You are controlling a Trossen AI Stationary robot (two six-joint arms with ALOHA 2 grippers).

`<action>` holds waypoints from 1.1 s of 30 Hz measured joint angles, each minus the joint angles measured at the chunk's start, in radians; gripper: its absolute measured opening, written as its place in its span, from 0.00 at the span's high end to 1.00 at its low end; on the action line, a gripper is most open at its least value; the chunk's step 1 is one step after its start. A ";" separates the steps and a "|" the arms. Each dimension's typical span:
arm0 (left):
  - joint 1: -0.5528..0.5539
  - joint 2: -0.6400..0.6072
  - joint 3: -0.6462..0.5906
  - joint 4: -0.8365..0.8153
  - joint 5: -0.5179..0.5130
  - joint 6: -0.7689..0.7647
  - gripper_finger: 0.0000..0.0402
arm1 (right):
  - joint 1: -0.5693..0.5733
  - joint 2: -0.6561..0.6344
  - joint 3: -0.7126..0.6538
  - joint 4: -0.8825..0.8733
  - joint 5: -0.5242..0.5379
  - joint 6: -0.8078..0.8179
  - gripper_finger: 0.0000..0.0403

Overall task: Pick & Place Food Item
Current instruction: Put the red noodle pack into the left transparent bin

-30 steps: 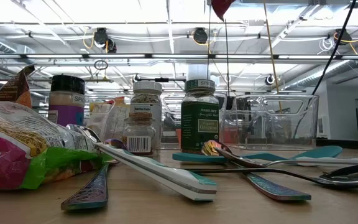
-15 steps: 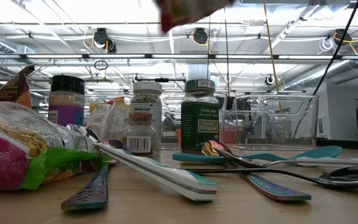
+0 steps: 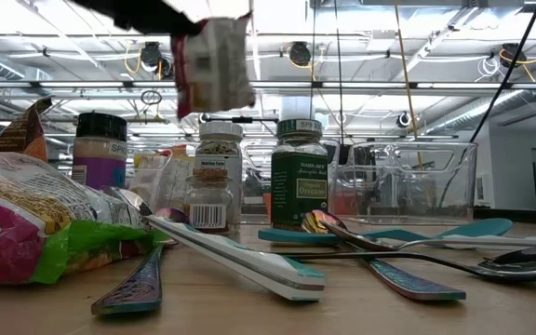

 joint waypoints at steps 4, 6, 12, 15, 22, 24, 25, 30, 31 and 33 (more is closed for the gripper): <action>0.087 -0.118 -0.113 0.058 0.001 -0.028 0.99 | 0.000 0.000 0.000 0.001 0.000 -0.001 0.60; 0.140 -0.163 -0.166 0.058 0.001 -0.062 0.99 | 0.000 0.000 0.000 0.001 0.000 -0.001 0.60; 0.307 -0.209 -0.293 0.181 0.002 -0.194 0.99 | 0.000 0.000 0.000 0.008 0.000 -0.001 0.60; 0.369 -0.190 -0.319 0.277 0.042 -0.237 0.98 | 0.000 0.000 0.000 0.013 -0.001 -0.001 0.60; 0.465 -0.063 -0.321 0.302 0.072 -0.389 0.98 | 0.000 0.000 0.000 0.023 -0.001 -0.001 0.61; 0.484 -0.018 -0.321 0.330 0.057 -0.451 0.99 | 0.000 0.000 0.000 0.023 -0.001 -0.001 0.61; 0.491 0.003 -0.321 0.346 0.042 -0.484 0.99 | 0.000 0.000 0.000 0.023 -0.001 -0.001 0.61; 0.503 0.093 -0.321 0.417 -0.057 -0.642 0.98 | 0.000 0.000 0.000 0.023 -0.001 -0.001 0.61; 0.503 0.107 -0.321 0.430 -0.060 -0.657 0.98 | 0.000 0.000 0.000 0.023 -0.001 -0.001 0.61; 0.503 0.135 -0.321 0.456 -0.060 -0.664 0.99 | 0.000 0.000 0.000 0.023 -0.001 -0.001 0.61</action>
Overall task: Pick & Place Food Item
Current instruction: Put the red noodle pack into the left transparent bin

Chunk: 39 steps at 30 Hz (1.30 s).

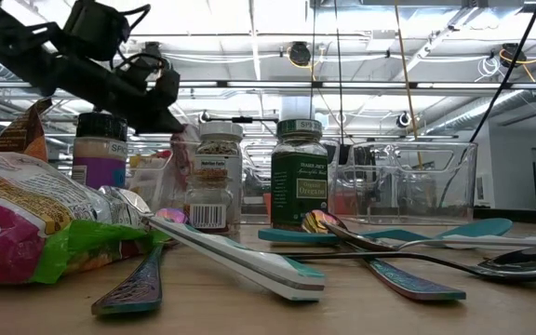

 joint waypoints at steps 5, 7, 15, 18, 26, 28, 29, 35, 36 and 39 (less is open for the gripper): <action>0.000 0.055 0.000 0.047 0.001 -0.026 0.96 | 0.000 0.000 0.000 0.000 0.000 0.000 0.61; 0.000 0.072 0.000 0.062 0.013 -0.030 0.95 | 0.000 0.000 0.000 0.000 0.000 0.000 0.61; 0.000 0.112 0.000 0.088 0.062 -0.067 0.94 | 0.000 0.000 0.000 0.000 0.000 0.000 0.61; 0.000 0.112 0.000 0.089 0.062 -0.119 0.94 | 0.000 0.000 0.000 0.000 0.000 0.000 0.61; 0.000 0.112 0.000 0.078 0.062 -0.201 0.93 | 0.000 0.000 0.000 0.001 0.000 0.000 0.61; 0.000 0.112 0.000 0.068 0.063 -0.196 0.93 | 0.000 0.000 0.000 0.000 0.000 0.000 0.61; 0.000 0.112 0.000 0.067 0.068 -0.192 0.93 | 0.000 0.000 0.000 0.001 0.000 0.000 0.61; 0.000 0.112 0.000 0.066 0.119 -0.147 0.83 | 0.000 0.000 0.000 0.001 0.000 0.000 0.61; 0.000 0.112 0.000 0.063 0.118 -0.133 0.80 | 0.000 0.000 0.000 0.001 0.000 0.000 0.61; 0.001 0.112 0.001 0.034 0.110 -0.101 0.69 | 0.000 0.000 0.000 0.000 0.000 0.009 0.61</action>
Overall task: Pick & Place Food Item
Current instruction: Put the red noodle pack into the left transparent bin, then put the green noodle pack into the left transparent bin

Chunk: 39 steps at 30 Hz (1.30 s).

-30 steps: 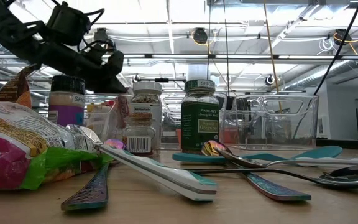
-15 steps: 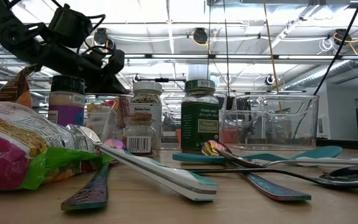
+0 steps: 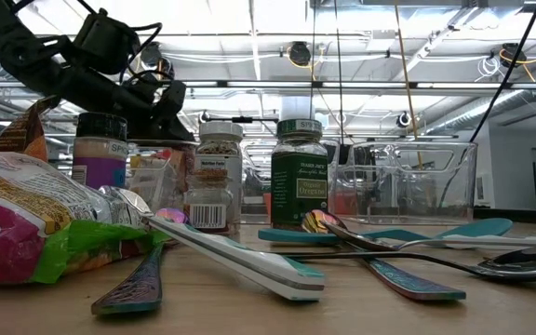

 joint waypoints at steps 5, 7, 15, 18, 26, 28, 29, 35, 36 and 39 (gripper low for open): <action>0.000 0.000 0.000 -0.019 -0.055 0.078 0.51 | 0.000 0.000 0.000 -0.023 0.000 0.030 0.61; -0.001 -0.001 0.000 -0.013 -0.053 0.115 0.46 | 0.000 0.000 0.000 -0.041 0.000 0.062 0.61; -0.007 -0.039 0.000 0.022 -0.047 0.189 0.35 | -0.001 0.001 0.000 -0.120 -0.001 0.089 0.61; -0.017 -0.068 0.000 0.023 -0.047 0.191 0.33 | -0.001 0.001 0.000 -0.121 -0.003 0.095 0.61; -0.053 -0.163 0.000 0.023 -0.047 0.190 0.33 | -0.001 0.004 0.000 -0.164 -0.004 0.097 0.61; -0.068 -0.193 0.000 0.023 -0.045 0.186 0.33 | -0.001 0.014 0.000 -0.170 -0.024 0.096 0.61; -0.077 -0.212 0.000 0.022 -0.045 0.186 0.33 | -0.001 0.020 0.000 -0.174 -0.037 0.096 0.61; -0.151 -0.300 0.000 0.025 -0.045 0.188 0.33 | -0.059 0.091 0.000 -0.162 -0.186 0.093 0.57; -0.163 -0.313 0.000 0.025 -0.045 0.190 0.33 | -0.072 0.107 0.000 -0.155 -0.185 0.093 0.54; -0.200 -0.350 0.000 0.025 -0.045 0.220 0.33 | -0.114 0.150 0.000 -0.144 -0.185 0.105 0.44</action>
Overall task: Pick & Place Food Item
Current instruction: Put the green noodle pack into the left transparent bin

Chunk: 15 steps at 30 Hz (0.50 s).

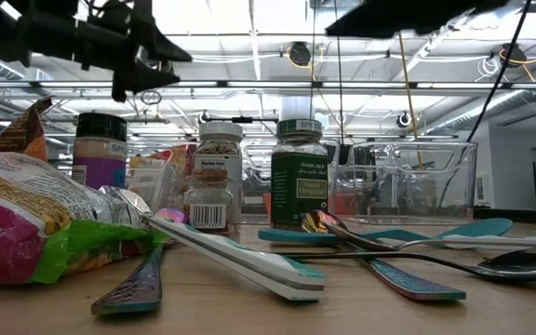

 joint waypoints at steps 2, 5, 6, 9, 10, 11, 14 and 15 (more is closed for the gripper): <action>-0.020 -0.021 0.000 0.000 0.000 0.038 0.33 | -0.029 0.023 0.000 0.035 0.000 0.031 0.37; -0.052 -0.051 0.000 -0.001 0.000 0.091 0.33 | -0.059 0.036 0.000 0.060 -0.001 0.078 0.28; -0.063 -0.061 0.000 -0.001 0.000 0.106 0.33 | -0.066 0.036 0.000 0.061 -0.003 0.093 0.25; -0.102 -0.086 0.000 -0.001 0.004 0.148 0.33 | -0.077 0.036 0.000 0.063 -0.032 0.107 0.19; -0.117 -0.092 0.000 -0.002 0.018 0.157 0.33 | -0.077 0.036 0.000 0.062 -0.046 0.107 0.18; -0.132 -0.095 0.000 -0.001 0.042 0.164 0.33 | -0.076 0.036 0.000 0.066 -0.058 0.106 0.17; -0.179 -0.098 0.000 -0.002 0.169 0.175 0.33 | -0.074 0.036 0.000 0.084 -0.099 0.099 0.17; -0.194 -0.098 0.000 -0.002 0.216 0.174 0.33 | -0.074 0.036 0.000 0.085 -0.119 0.098 0.17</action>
